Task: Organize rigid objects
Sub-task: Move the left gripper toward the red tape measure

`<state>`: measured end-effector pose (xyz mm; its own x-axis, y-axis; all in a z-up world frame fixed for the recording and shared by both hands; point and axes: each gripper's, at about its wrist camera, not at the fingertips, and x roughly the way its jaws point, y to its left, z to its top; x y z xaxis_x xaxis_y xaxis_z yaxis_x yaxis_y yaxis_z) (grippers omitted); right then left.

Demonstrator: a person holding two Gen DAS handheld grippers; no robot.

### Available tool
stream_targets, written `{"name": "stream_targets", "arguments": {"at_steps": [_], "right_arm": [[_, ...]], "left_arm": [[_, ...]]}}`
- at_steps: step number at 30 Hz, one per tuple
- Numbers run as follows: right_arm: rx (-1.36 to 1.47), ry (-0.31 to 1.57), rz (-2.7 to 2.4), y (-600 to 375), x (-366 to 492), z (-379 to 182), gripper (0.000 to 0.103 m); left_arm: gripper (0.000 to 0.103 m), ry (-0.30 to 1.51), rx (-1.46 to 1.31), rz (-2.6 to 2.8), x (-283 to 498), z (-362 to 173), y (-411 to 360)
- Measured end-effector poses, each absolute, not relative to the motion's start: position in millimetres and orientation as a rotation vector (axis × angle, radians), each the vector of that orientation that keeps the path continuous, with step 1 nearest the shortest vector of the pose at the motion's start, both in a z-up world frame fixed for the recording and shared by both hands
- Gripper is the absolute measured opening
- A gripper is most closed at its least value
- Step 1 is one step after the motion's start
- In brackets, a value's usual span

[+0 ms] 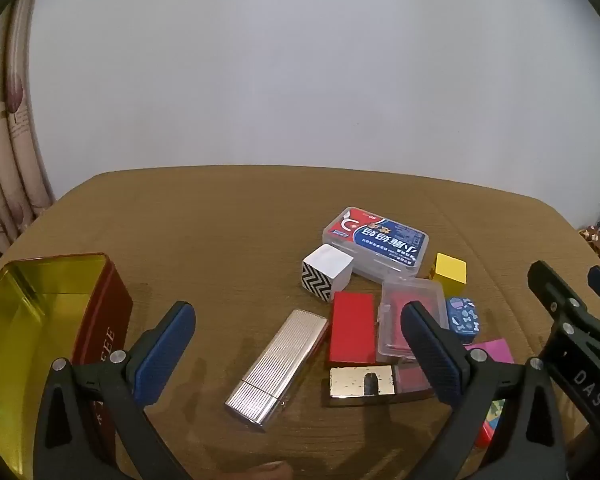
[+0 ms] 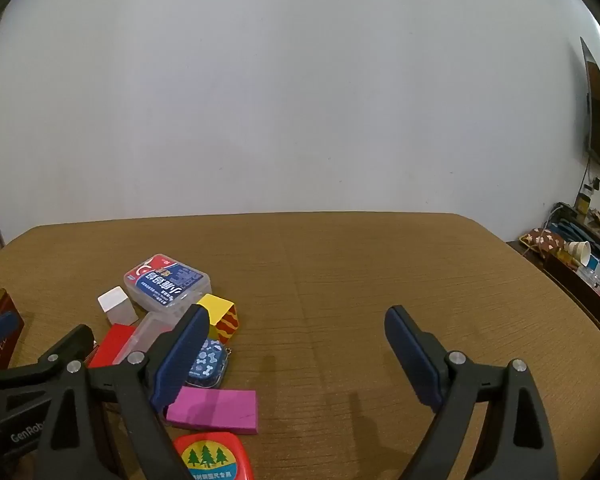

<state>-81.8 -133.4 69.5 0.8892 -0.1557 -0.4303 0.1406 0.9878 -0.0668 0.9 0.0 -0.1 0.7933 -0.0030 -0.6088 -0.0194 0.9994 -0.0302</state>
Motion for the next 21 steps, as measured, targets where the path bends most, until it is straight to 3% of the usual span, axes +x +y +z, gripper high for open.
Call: {"name": "stream_targets", "arguments": {"at_steps": [11, 21], "right_arm": [[-0.019, 0.426, -0.128, -142.9, -88.1, 78.3, 0.092], [-0.121, 0.428, -0.271, -231.6, -113.0, 89.8, 0.092]], "left_arm": [[0.102, 0.655, 0.0, 0.021, -9.4, 6.2, -3.4], [0.102, 0.951, -0.068, -0.116, -29.4, -2.5, -10.9]]}}
